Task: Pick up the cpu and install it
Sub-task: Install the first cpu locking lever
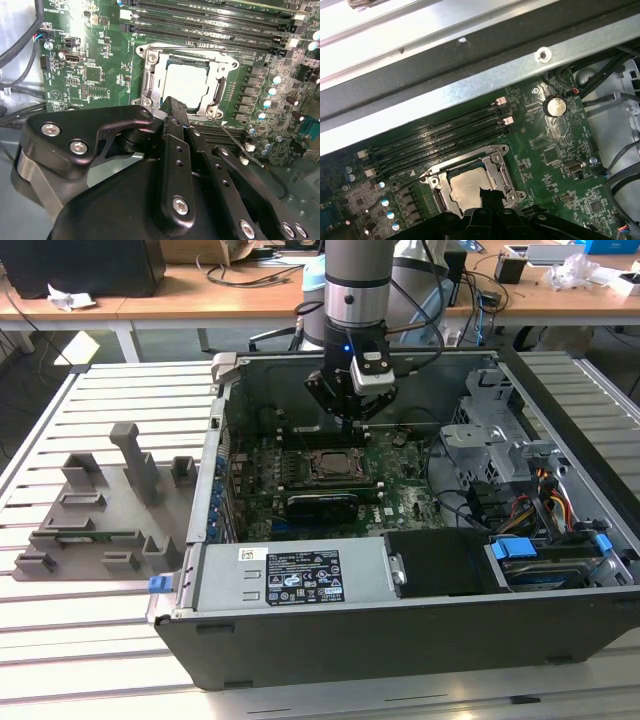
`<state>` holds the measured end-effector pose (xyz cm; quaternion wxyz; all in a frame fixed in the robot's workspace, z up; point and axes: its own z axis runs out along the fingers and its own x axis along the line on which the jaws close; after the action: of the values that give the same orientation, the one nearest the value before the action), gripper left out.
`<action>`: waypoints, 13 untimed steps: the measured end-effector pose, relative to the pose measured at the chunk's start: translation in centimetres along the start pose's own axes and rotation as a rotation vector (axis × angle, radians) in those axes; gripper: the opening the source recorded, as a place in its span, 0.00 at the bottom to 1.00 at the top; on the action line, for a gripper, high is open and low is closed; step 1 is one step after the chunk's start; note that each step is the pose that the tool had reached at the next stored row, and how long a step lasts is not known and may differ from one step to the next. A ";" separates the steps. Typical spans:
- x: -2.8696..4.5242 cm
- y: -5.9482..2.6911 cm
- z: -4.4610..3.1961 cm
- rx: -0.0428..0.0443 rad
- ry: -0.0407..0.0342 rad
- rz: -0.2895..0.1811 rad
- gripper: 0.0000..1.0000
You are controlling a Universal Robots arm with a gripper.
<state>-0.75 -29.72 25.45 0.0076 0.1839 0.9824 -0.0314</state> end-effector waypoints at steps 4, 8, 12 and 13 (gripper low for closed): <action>0.00 0.00 0.00 -0.0006 -0.0013 -0.021 0.11; 0.00 0.00 0.00 -0.0010 -0.0023 -0.039 0.11; 0.00 0.00 0.00 -0.0015 -0.0034 -0.058 0.11; 0.00 0.00 0.00 -0.0017 -0.0038 -0.064 0.11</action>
<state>-0.75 -29.72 25.45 0.0086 0.1521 0.9878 -0.0312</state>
